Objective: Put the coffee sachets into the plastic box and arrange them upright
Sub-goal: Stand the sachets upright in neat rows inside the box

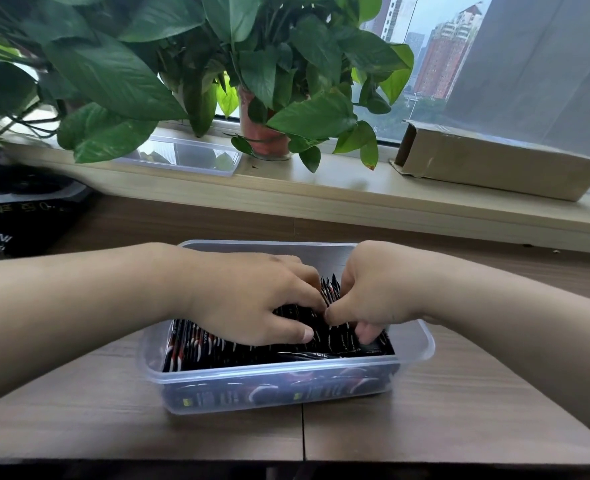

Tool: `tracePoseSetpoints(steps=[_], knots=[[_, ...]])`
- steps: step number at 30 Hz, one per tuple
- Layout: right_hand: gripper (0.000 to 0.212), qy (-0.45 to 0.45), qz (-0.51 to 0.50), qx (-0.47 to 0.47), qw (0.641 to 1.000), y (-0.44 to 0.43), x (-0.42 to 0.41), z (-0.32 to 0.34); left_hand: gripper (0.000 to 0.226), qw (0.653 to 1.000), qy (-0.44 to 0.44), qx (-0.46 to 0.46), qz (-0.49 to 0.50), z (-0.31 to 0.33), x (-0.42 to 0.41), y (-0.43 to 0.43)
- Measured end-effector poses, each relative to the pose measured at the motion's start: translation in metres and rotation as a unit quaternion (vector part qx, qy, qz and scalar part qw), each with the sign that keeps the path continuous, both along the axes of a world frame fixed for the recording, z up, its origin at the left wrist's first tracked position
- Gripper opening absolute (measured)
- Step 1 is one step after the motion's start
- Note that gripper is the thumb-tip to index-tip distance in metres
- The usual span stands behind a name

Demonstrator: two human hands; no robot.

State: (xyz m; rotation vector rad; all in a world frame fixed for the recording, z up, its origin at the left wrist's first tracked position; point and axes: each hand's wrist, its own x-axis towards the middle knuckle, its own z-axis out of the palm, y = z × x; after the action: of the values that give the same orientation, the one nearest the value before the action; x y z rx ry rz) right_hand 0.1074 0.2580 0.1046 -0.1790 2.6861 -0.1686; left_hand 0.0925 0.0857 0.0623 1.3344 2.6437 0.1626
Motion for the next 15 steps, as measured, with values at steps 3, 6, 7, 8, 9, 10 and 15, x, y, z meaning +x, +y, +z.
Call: tracePoseSetpoints(steps=[3, 6, 7, 8, 9, 10, 15], knots=[[0.016, -0.002, 0.017, 0.017, 1.0, -0.003, 0.0, -0.002, 0.04, 0.999, 0.009, -0.048, -0.009, 0.0, 0.0, 0.004], [0.023, 0.017, 0.052, 0.076, 0.996, -0.005, 0.001, -0.003, 0.042, 0.999, -0.006, -0.054, -0.008, 0.0, 0.001, 0.007], [0.025, 0.021, 0.056, 0.079, 0.995, -0.004, 0.001, -0.004, 0.044, 0.999, -0.011, -0.051, -0.007, 0.0, 0.001, 0.007], [0.027, 0.021, 0.058, 0.075, 0.995, -0.004, 0.001, -0.005, 0.046, 0.999, -0.016, -0.048, -0.005, 0.0, 0.001, 0.006], [0.029, 0.018, 0.059, 0.066, 0.996, -0.002, 0.002, -0.005, 0.047, 0.999, -0.019, -0.044, -0.003, -0.001, 0.001, 0.005], [0.03, 0.014, 0.055, 0.047, 0.997, 0.0, 0.001, -0.005, 0.048, 0.999, -0.02, -0.039, -0.003, -0.001, 0.0, 0.004], [0.022, -0.066, 0.043, -0.011, 0.997, 0.011, -0.004, 0.0, 0.035, 1.0, -0.026, 0.014, 0.005, -0.001, -0.003, 0.0]])
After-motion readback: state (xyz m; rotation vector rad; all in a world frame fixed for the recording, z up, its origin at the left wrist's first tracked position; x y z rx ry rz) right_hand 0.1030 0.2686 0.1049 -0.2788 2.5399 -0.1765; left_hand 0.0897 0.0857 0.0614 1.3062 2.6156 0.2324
